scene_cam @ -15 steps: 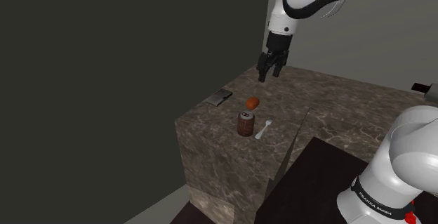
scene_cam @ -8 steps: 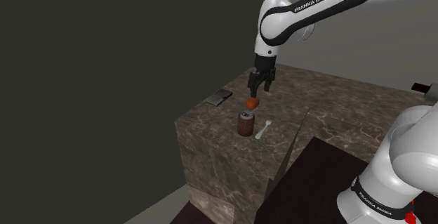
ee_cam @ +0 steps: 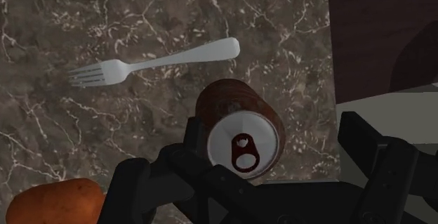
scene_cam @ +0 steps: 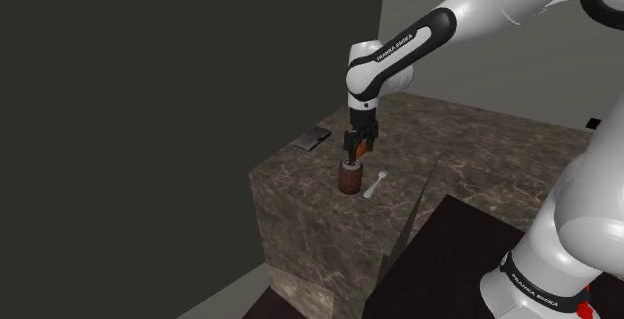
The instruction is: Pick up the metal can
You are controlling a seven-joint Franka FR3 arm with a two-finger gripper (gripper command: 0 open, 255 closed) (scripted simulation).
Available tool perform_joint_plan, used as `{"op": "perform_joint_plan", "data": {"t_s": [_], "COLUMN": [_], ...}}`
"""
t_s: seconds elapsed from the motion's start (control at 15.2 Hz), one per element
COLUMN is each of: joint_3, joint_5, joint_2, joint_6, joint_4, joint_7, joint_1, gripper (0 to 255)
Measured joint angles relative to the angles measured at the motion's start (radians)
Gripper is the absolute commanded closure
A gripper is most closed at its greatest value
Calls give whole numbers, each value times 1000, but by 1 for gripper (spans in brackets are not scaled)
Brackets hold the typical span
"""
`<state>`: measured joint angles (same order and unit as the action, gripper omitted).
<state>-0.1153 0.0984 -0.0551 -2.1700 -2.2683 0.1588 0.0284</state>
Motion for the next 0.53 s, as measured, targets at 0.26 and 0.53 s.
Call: {"op": "perform_joint_plan", "data": {"t_s": [0.26, 0.53], "joint_3": [-1, 2], "joint_5": [5, 13], "joint_2": [-120, -167], "joint_6": [-43, -90], "joint_4": [37, 32], "joint_7": [27, 36], "joint_1": [-5, -6], "gripper": [0, 0]}}
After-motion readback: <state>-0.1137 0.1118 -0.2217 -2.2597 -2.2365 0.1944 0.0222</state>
